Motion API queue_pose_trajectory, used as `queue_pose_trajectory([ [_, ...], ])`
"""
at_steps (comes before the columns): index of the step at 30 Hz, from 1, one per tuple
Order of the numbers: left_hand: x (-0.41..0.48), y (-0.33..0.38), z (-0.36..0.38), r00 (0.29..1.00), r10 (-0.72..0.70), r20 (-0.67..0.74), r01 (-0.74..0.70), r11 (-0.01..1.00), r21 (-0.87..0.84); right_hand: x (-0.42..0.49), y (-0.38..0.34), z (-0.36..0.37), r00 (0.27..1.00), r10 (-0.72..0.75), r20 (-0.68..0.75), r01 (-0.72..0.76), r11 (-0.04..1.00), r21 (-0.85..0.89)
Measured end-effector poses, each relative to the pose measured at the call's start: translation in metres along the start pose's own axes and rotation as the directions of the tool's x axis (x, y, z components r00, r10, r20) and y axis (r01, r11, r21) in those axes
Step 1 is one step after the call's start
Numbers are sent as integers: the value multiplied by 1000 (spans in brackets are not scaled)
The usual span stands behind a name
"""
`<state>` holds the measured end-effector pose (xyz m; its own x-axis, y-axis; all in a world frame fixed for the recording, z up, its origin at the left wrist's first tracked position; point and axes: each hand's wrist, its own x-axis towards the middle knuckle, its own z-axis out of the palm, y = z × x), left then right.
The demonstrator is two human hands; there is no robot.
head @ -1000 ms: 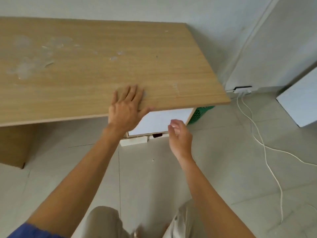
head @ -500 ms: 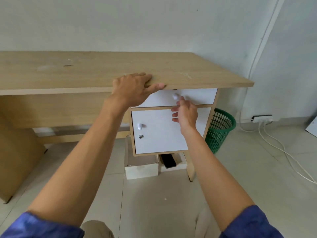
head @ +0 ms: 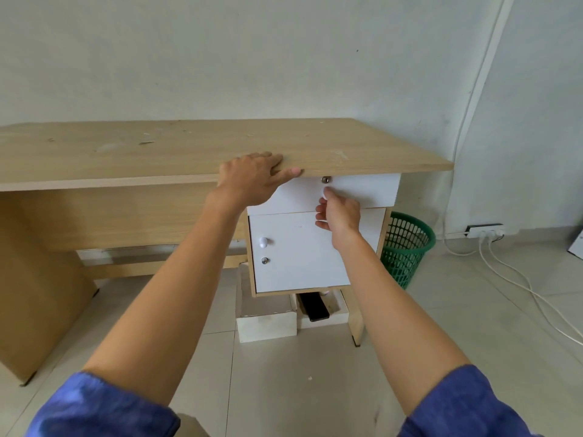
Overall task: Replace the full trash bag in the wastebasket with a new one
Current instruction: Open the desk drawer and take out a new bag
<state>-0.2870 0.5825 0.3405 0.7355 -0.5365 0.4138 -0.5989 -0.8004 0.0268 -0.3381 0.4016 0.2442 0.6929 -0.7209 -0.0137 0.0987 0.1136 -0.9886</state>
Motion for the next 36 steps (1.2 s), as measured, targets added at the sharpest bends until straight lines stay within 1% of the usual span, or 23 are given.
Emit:
queue_pose_trajectory([
  [4,-1,2,-3,999,-19,44,21,999,-39,-37,11,-21,995,-98,-8,99,994,51],
  [8,1,1,-8,996,-29,89,35,997,-71,-77,24,-33,978,-190,-85,189,982,-21],
  [10,2,1,-9,995,-19,98,26,997,-75,-94,32,-37,971,-217,-105,216,976,-16],
  [13,1,2,-7,996,-33,82,40,995,-88,-113,45,-44,969,-230,-87,230,973,-8],
  [15,1,1,-8,995,-82,58,91,979,-185,-121,54,-49,971,-231,-65,231,973,-7],
  [16,0,2,-9,996,-92,10,91,959,-267,-123,57,-50,971,-234,-56,234,972,0],
  [17,-3,4,-8,994,-70,-88,35,935,-353,-125,59,-52,969,-241,-48,242,970,12],
  [18,-8,8,-7,974,-14,-225,-80,912,-402,-126,60,-53,968,-249,-41,250,968,27],
  [19,-14,13,-4,933,66,-355,-214,894,-395,-126,61,-53,966,-256,-35,258,965,41],
  [20,-19,18,-2,889,154,-430,-327,873,-362,-126,61,-54,964,-264,-32,265,963,52],
  [21,-24,24,-1,868,241,-433,-411,840,-356,-125,61,-54,962,-271,-31,272,960,57],
  [22,-26,29,-1,873,308,-378,-448,813,-372,-125,61,-54,960,-278,-30,279,958,58],
  [24,-24,34,-3,889,386,-248,-457,797,-395,-125,62,-55,955,-293,-34,295,954,62],
  [25,-23,36,-3,880,418,-227,-475,796,-375,-125,63,-55,953,-299,-38,301,951,68],
  [28,-21,45,-4,782,544,-305,-616,749,-243,-126,68,-62,956,-291,-49,294,951,97],
  [29,-21,48,-3,752,577,-318,-651,724,-227,-126,70,-66,958,-282,-48,285,953,104],
  [30,-20,52,-2,745,594,-303,-663,706,-247,-126,72,-69,960,-276,-45,279,954,110],
  [31,-19,55,0,771,588,-244,-636,708,-307,-126,73,-73,960,-276,-42,279,953,114],
  [32,-16,58,2,819,558,-135,-563,736,-377,-126,74,-75,958,-283,-38,285,951,117],
  [33,-13,60,6,861,509,12,-456,782,-424,-126,73,-76,956,-292,-36,294,949,117],
  [34,-8,61,13,875,454,170,-344,829,-441,-126,71,-77,954,-299,-34,301,947,114],
  [35,-3,61,20,862,403,309,-258,871,-417,-126,70,-78,952,-304,-34,306,946,109],
  [36,2,60,26,840,363,404,-224,909,-351,-126,69,-78,951,-307,-32,309,945,105],
])
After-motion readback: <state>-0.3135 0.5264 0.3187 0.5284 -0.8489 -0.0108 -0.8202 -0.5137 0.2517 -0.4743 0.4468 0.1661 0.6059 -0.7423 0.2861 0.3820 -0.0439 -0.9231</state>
